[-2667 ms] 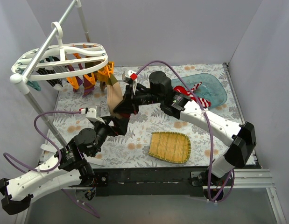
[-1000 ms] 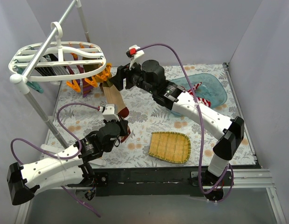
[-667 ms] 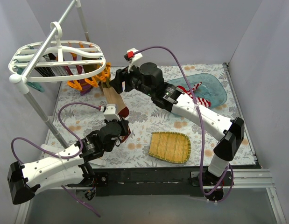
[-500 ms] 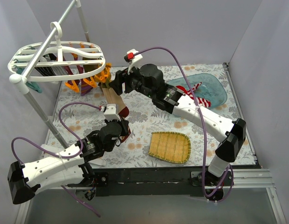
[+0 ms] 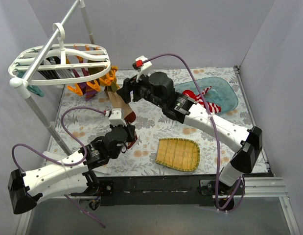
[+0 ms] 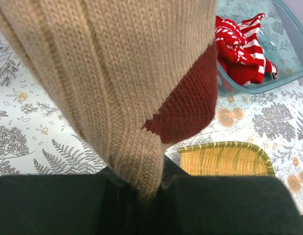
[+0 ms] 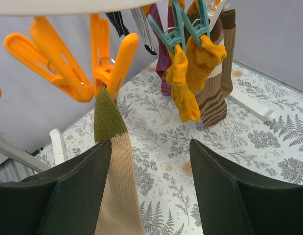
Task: Remove the socks clipped to the hanger
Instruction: Remove the sock from the hanger.
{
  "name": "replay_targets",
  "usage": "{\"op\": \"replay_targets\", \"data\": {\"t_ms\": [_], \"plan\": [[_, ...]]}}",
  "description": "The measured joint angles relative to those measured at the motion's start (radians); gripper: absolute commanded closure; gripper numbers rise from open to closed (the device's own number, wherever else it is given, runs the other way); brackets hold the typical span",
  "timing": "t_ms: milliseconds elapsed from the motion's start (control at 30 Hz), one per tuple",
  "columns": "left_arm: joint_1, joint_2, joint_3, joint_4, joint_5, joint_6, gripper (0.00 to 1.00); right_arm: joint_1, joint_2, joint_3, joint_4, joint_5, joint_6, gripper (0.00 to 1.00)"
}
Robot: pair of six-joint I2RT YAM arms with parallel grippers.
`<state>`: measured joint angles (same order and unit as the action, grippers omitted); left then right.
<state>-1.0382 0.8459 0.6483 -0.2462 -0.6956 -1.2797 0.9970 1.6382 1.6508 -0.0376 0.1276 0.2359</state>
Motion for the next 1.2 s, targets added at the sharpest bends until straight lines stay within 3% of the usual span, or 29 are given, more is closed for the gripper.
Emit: {"op": "replay_targets", "data": {"t_ms": [467, 933, 1200], "plan": [[0.0, 0.006, 0.007, 0.003, 0.0, 0.001, 1.0, 0.032, -0.064, -0.057, 0.033, 0.022, -0.007, 0.26], [0.0, 0.008, 0.01, 0.004, 0.004, 0.003, 1.0, 0.033, 0.127, 0.168, -0.016, 0.033, -0.033, 0.26], [0.0, -0.006, 0.01, 0.003, 0.005, 0.009, 1.0, 0.033, 0.145, 0.175, -0.018, 0.077, -0.038, 0.27]]}}
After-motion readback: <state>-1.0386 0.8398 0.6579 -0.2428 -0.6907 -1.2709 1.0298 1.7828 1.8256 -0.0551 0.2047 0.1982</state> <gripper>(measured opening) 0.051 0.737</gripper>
